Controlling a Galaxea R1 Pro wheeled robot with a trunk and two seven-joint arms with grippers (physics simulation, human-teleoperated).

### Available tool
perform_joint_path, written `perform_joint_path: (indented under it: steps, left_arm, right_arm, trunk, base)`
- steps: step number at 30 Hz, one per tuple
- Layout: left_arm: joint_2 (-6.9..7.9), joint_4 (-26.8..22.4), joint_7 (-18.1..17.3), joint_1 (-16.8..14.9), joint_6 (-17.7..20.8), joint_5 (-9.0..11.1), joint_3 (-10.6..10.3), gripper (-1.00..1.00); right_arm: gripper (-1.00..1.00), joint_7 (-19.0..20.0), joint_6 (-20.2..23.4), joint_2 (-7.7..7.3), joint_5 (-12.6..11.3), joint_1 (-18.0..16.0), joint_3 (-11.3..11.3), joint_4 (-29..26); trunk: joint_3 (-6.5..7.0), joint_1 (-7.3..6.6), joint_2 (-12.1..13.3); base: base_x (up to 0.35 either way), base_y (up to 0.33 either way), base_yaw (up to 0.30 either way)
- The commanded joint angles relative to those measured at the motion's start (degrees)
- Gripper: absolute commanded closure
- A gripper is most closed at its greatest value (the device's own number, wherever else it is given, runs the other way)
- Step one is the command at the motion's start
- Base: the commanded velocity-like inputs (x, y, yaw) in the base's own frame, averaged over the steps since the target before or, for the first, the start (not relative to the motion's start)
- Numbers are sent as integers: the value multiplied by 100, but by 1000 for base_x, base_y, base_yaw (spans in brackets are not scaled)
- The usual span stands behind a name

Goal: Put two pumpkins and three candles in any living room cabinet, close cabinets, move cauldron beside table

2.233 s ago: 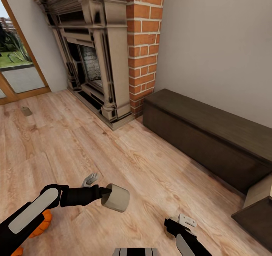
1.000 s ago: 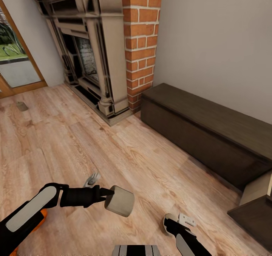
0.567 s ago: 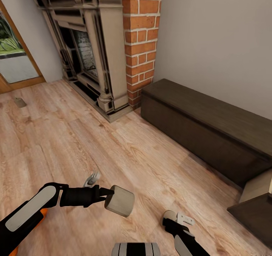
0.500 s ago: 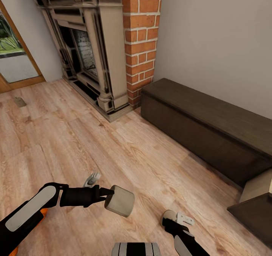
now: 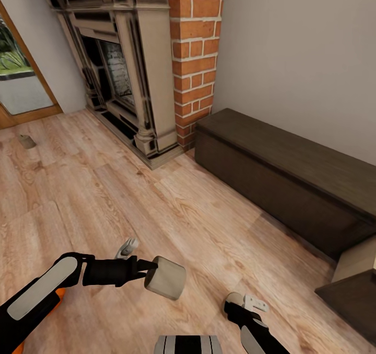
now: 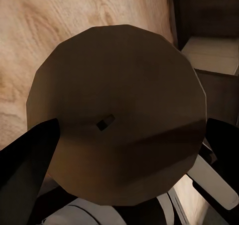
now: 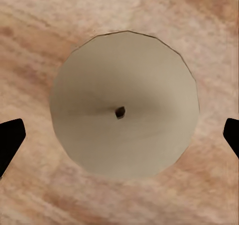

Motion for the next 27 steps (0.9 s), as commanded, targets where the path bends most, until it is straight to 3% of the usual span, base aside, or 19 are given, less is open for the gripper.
perform_joint_path:
  steps: [1, 21, 27]
  left_arm:
    - [4, -5, 54, -5, -2, 64, -8, 100]
    - [4, 0, 49, -5, -1, 79, -6, 100]
    - [9, -5, -48, -8, 11, 95, 14, 100]
  right_arm:
    - [-100, -48, 22, -5, -30, -2, 31, -12]
    - [-100, -48, 22, -5, -30, -4, 31, -12]
    - [-100, -48, 22, -5, -30, -3, 31, -12]
  trunk:
    - [-4, 0, -2]
    - [-4, 0, -2]
    - [-93, 11, -7]
  base:
    - [83, 0, 0]
    - [47, 0, 0]
    - [0, 0, 0]
